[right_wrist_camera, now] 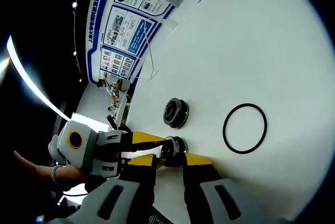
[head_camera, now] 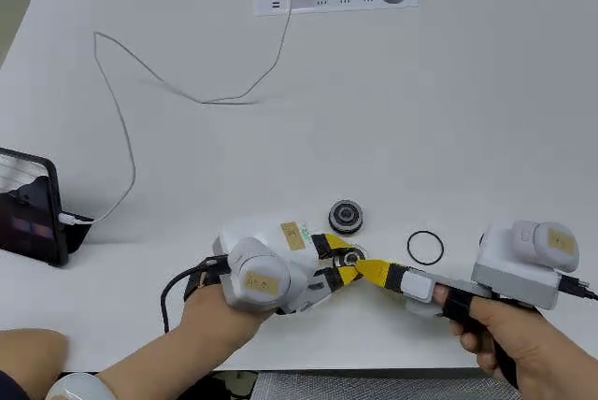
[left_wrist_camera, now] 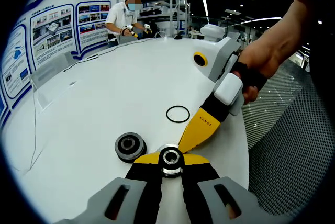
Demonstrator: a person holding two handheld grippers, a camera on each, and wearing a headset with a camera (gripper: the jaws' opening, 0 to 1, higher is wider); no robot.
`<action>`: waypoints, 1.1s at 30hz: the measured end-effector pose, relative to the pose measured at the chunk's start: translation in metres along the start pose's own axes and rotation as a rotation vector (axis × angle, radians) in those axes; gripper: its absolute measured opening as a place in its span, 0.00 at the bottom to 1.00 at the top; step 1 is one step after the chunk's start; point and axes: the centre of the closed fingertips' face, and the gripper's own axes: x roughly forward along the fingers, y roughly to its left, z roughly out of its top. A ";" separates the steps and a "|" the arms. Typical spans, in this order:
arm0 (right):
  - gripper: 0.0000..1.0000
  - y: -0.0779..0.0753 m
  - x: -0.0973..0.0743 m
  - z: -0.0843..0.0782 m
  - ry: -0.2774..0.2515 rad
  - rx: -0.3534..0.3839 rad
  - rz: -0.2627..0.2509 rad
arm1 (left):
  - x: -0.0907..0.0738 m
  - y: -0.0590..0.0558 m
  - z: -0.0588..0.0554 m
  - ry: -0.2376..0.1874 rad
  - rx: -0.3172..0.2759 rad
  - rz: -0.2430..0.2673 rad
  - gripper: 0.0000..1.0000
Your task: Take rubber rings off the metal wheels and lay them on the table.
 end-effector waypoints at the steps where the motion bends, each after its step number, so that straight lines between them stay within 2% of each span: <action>1: 0.22 0.000 0.000 0.000 0.001 0.000 0.000 | 0.000 0.000 0.000 0.000 0.000 0.000 0.14; 8: 0.20 0.005 -0.003 0.003 -0.012 -0.015 0.022 | 0.000 0.000 0.000 -0.002 -0.003 0.001 0.14; 13: 0.20 0.002 0.002 0.004 -0.010 -0.016 0.009 | 0.000 0.001 -0.001 -0.002 -0.003 0.001 0.14; 17: 0.21 0.002 0.001 0.007 -0.018 -0.042 0.000 | 0.000 0.000 -0.001 -0.002 -0.003 0.001 0.14; 24: 0.27 -0.001 0.002 0.002 -0.001 -0.040 -0.003 | 0.000 -0.001 0.000 -0.004 -0.005 0.000 0.14; 33: 0.26 0.005 0.001 0.004 0.000 -0.029 0.025 | -0.001 -0.001 -0.001 -0.008 -0.010 0.000 0.14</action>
